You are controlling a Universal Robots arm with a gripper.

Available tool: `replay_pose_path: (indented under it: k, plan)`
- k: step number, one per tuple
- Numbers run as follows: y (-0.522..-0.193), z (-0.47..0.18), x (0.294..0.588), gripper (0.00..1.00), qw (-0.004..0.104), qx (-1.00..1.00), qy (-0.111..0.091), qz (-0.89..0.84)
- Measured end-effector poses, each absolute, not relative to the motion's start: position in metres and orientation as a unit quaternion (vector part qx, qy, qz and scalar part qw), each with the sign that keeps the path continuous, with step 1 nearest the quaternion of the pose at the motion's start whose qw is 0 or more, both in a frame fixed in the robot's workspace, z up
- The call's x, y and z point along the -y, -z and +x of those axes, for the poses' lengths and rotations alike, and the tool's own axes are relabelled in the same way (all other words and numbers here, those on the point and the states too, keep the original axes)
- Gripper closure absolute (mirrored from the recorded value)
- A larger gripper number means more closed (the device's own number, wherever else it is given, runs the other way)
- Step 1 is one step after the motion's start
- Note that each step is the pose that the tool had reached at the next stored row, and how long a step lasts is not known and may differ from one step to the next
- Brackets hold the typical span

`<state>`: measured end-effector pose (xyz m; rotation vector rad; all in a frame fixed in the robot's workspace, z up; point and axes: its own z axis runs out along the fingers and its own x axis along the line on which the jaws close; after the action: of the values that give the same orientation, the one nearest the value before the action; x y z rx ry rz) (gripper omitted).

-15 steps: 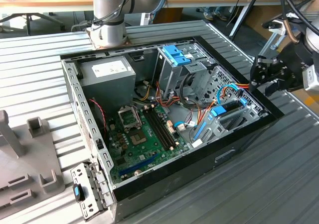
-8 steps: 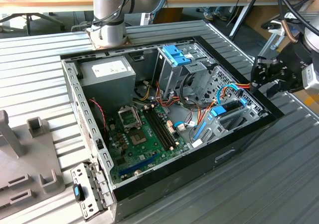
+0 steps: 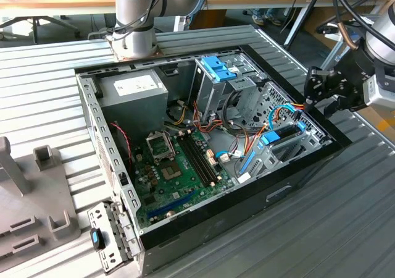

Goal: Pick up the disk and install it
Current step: 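Insert the disk into the insertion slot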

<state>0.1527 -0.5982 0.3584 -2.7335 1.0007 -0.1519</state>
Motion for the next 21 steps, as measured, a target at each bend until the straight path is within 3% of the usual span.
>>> replay_pose_path:
  k: [8, 9, 11, 12, 21]
  plan:
    - [-0.3575, 0.1527, 0.5976, 0.51, 0.113, -0.341, 0.052, -0.932]
    - [-0.3575, 0.1528, 0.5976, 0.58, 0.113, -0.341, 0.052, -0.932]
    - [-0.3575, 0.1527, 0.5976, 0.60, 0.113, -0.341, 0.052, -0.932]
    - [-0.3575, 0.1527, 0.5975, 0.67, 0.113, -0.341, 0.052, -0.932]
    - [-0.3588, 0.1527, 0.5975, 0.67, 0.114, -0.335, 0.051, -0.934]
